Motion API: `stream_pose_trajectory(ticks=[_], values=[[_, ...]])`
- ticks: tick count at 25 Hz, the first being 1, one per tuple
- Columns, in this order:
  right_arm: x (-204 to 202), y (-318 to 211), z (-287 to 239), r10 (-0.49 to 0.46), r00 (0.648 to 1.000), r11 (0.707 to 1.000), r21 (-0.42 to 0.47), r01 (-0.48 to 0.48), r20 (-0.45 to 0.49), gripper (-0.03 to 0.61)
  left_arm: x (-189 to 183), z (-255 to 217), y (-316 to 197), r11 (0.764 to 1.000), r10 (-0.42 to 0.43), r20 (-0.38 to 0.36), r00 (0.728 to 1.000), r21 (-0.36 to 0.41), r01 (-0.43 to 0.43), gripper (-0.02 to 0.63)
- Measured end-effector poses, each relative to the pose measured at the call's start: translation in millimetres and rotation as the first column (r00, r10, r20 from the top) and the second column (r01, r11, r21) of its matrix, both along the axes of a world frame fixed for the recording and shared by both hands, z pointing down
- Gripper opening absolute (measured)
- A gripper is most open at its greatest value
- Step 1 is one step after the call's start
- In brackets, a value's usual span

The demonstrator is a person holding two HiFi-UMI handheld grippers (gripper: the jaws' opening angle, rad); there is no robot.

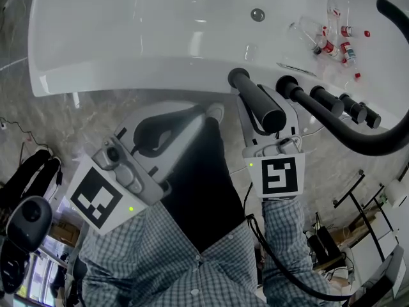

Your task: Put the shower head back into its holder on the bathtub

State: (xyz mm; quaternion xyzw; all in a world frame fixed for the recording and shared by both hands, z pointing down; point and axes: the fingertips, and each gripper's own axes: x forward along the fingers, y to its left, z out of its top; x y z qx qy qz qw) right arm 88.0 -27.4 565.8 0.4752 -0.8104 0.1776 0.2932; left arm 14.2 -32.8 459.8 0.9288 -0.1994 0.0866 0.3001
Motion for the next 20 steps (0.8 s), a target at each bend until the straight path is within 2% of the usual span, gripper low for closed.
stream_pose_trajectory(ticks=[3, 5, 8, 12, 17, 20], values=[[6, 5, -11, 0.033, 0.999, 0.999, 0.010, -0.033, 0.010, 0.133, 3, -6, 3, 1.000, 0.008, 0.001, 1.000, 0.008, -0.008, 0.008], [12, 8, -18, 0.070, 0.997, 0.997, 0.013, -0.070, 0.025, 0.075, 5, -9, 5, 1.000, 0.012, 0.005, 1.000, 0.014, -0.012, 0.008], [20, 11, -29, 0.121, 0.991, 0.993, 0.001, -0.121, 0.051, 0.031, 6, -16, 6, 0.999, 0.013, 0.008, 1.000, 0.031, -0.014, 0.008], [24, 19, -52, 0.136, 0.989, 0.991, -0.011, -0.136, 0.058, 0.023, 6, -36, 9, 0.999, 0.021, 0.007, 1.000, 0.049, -0.021, 0.008], [31, 21, -102, 0.153, 0.987, 0.988, 0.029, -0.155, 0.052, 0.021, 9, -76, 8, 0.996, 0.023, 0.004, 1.000, 0.084, -0.023, 0.008], [34, 21, -141, 0.156, 0.984, 0.985, 0.058, -0.161, 0.088, 0.021, 13, -110, 5, 0.992, 0.018, -0.020, 1.000, 0.123, -0.015, 0.008]])
